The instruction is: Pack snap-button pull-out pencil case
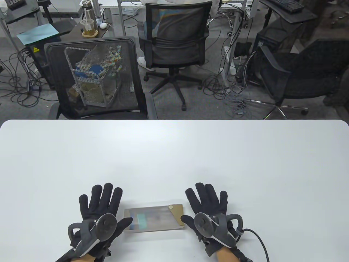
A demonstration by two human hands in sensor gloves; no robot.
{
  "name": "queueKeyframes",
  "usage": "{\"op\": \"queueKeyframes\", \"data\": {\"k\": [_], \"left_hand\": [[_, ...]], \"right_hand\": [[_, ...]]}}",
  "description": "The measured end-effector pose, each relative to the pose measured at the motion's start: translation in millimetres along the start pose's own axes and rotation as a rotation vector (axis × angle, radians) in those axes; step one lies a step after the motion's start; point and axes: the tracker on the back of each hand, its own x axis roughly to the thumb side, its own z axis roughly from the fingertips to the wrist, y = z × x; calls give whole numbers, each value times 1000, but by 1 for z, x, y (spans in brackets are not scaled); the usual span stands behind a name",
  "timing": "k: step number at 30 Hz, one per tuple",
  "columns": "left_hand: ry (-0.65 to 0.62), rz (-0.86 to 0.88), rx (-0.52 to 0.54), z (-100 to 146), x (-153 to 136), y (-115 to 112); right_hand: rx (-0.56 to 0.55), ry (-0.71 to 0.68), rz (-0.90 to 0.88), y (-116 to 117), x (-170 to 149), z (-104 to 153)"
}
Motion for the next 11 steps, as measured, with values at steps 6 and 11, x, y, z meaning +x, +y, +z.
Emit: {"op": "queueKeyframes", "data": {"k": [6,11], "left_hand": [[6,-6,3,0,0,0],[7,-8,-3,0,0,0]], "right_hand": [[0,-4,-9,0,1,0],[1,-2,-12,0,0,0]]}}
